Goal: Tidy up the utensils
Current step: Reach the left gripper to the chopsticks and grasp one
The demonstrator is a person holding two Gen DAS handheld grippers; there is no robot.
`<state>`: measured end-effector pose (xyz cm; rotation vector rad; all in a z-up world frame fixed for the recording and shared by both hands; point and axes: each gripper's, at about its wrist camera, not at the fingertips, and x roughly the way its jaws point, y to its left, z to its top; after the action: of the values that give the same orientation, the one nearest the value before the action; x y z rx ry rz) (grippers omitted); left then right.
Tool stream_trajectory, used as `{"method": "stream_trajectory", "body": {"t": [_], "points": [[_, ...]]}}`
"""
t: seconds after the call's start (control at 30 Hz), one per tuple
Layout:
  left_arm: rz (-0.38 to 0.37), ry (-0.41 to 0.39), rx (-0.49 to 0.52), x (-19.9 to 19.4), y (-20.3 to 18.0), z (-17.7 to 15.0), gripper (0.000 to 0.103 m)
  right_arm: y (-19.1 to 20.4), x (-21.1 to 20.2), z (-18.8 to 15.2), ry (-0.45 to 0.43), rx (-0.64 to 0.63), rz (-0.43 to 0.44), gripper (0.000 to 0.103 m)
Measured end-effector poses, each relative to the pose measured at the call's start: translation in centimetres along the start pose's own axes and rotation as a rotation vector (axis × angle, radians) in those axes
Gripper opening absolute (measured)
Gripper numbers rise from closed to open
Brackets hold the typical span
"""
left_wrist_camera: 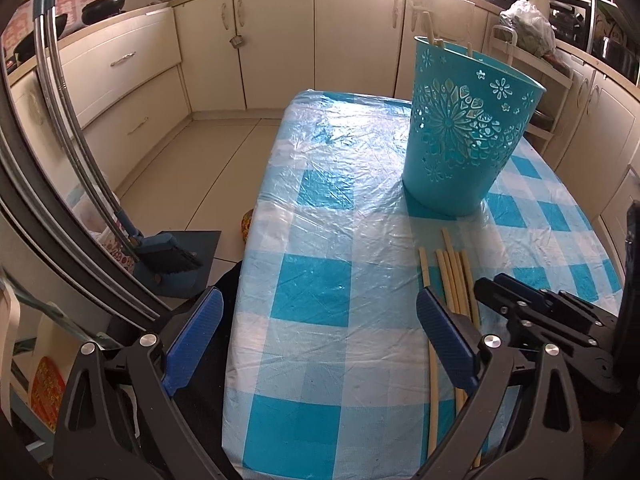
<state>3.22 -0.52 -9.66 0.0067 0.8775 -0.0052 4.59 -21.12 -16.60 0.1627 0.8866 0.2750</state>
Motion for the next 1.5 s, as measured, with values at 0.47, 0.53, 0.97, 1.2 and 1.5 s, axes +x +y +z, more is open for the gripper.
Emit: {"method": "stream_trajectory", "body": {"t": [0.47, 0.53, 0.97, 1.2, 1.5], "points": [[-0.028, 0.084, 0.120, 3.0, -3.5, -0.2, 0.093, -2.3, -0.1, 0.5, 0.051, -0.179, -0.128, 0.010], [-0.021, 0.105, 0.131, 4.0, -4.1, 0.0, 0.093, -3.1, -0.2, 0.4, 0.048, -0.148, -0.117, 0.010], [0.011, 0.148, 0.186, 7.0, -6.1, 1.0, 0.086, -3.9, -0.2, 0.6, 0.016, -0.086, -0.072, 0.011], [-0.049, 0.143, 0.216, 7.0, -7.3, 1.7, 0.056, -4.2, -0.1, 0.9, 0.015, -0.070, -0.059, 0.011], [-0.146, 0.168, 0.194, 7.4, -7.1, 2.2, 0.010, -4.2, 0.0, 1.0, 0.018, -0.083, -0.069, 0.011]]}}
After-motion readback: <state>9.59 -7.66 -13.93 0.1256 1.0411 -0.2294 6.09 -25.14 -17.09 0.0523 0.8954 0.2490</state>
